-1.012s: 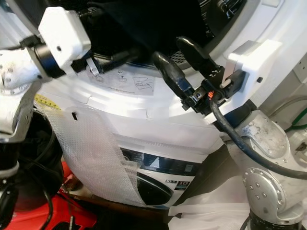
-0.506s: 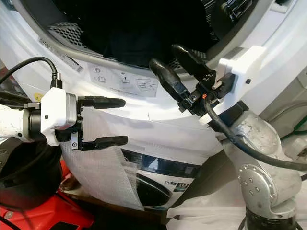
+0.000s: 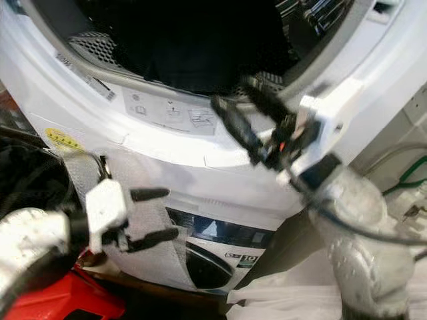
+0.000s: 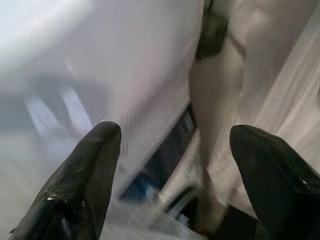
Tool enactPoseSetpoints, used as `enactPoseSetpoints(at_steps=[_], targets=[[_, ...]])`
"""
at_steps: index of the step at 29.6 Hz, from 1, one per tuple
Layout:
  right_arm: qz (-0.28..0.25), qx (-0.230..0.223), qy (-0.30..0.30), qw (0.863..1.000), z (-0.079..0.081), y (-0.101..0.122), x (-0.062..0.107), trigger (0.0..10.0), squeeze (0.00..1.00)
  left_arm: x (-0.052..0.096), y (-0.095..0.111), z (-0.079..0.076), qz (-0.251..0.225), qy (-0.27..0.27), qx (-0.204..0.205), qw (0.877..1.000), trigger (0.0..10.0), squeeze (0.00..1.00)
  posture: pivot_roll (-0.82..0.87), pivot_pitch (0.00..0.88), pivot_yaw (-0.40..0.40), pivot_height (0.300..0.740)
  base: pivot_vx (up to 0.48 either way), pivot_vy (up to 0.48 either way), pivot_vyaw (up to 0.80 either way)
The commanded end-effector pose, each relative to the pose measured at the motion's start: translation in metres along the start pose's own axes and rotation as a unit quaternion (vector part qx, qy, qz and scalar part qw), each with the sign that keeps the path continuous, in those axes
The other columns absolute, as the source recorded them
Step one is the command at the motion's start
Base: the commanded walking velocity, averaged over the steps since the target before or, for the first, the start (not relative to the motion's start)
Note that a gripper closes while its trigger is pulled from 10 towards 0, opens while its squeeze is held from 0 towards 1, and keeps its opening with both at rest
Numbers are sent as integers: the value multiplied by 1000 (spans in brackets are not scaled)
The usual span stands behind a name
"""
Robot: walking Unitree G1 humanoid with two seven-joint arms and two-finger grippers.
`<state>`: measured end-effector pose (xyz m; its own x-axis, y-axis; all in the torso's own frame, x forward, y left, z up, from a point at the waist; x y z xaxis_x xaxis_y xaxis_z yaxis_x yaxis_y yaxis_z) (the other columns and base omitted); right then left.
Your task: Clothes washing
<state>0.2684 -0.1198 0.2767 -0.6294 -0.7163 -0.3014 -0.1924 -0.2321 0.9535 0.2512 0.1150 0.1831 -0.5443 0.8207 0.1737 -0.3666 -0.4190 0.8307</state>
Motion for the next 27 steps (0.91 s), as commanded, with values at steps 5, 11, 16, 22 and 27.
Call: enactPoseSetpoints(at_steps=[5,11,16,22,27], targets=[[43,-37,-50,997,3,-34,26,10000,0,-4,-9,0,25,73,26,997,10000,0,199,190,-181,740,0,0,0],[32,-93,-136,986,-2,-54,45,10000,0,-1,-1,11,23,113,-12,993,10000,0,201,189,-178,740,0,0,0],[91,-110,-174,974,2,-95,66,10000,0,-1,-6,9,41,120,-11,992,10000,0,201,186,-175,740,0,0,0],[119,-153,-297,935,-7,-146,84,10000,0,-3,-13,8,51,150,-6,987,10000,0,209,185,-174,740,0,0,0],[117,-178,-366,906,-16,-174,85,10000,0,-4,-20,22,61,212,2,975,10000,0,227,182,-155,740,0,0,0]])
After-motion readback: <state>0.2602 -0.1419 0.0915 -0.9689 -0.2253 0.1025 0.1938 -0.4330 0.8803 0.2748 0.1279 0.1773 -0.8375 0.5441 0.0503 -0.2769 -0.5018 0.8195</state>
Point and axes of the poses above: a point about 5 cm out from each wrist's last joint towards the gripper, its own x axis pointing back from the gripper into the wrist, its own y axis along the axis of the wrist's last joint, z = x × y, the point moved 2 cm from there along -x, pointing out of the wrist towards the gripper, and after that the axes turned 11 degrees about -x, right-handed, at the moved point
